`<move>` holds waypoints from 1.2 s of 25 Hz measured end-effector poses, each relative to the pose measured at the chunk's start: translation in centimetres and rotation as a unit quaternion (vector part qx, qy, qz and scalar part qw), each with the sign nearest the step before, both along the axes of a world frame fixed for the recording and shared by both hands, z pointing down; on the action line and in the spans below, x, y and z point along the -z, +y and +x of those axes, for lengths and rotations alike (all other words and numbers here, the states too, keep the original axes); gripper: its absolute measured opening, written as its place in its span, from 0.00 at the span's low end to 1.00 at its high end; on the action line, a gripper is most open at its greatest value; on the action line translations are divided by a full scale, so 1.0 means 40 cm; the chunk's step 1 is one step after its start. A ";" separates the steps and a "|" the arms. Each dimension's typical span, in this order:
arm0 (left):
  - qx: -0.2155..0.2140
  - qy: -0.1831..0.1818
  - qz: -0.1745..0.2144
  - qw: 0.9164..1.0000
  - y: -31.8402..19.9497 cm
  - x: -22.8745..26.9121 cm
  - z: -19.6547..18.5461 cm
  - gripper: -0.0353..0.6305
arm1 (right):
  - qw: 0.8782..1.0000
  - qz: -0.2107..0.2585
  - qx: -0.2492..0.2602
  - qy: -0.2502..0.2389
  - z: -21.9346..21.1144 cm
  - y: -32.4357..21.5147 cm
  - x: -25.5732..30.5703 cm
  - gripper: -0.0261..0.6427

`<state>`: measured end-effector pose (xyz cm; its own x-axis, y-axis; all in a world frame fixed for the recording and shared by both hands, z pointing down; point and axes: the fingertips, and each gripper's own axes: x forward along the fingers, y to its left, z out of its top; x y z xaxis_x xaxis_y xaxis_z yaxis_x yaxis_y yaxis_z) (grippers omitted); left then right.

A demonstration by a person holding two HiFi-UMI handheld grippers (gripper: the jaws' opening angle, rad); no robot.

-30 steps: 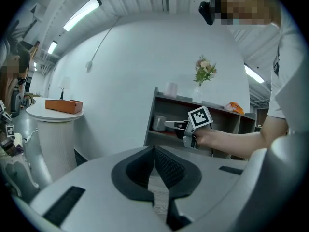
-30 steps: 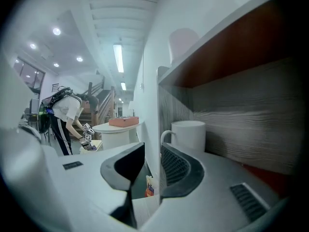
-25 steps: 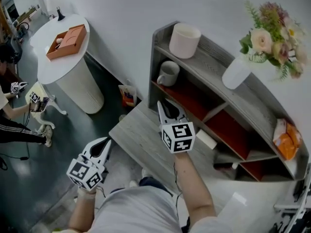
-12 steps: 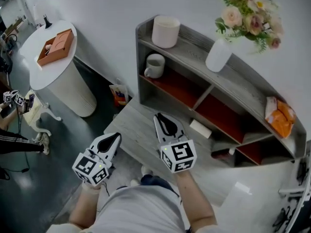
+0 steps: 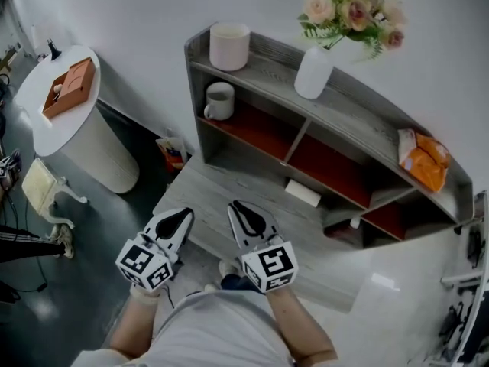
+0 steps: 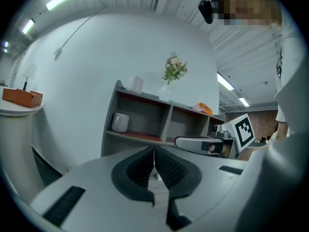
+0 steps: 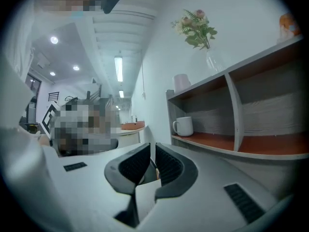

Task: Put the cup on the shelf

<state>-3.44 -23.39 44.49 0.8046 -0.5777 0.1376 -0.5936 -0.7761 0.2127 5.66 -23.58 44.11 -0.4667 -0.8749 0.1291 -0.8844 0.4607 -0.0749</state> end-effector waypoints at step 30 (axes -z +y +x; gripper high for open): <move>-0.011 -0.012 -0.014 1.000 0.027 -0.030 0.043 0.08 | 1.000 0.005 -0.023 -0.016 0.052 0.040 -0.035 0.11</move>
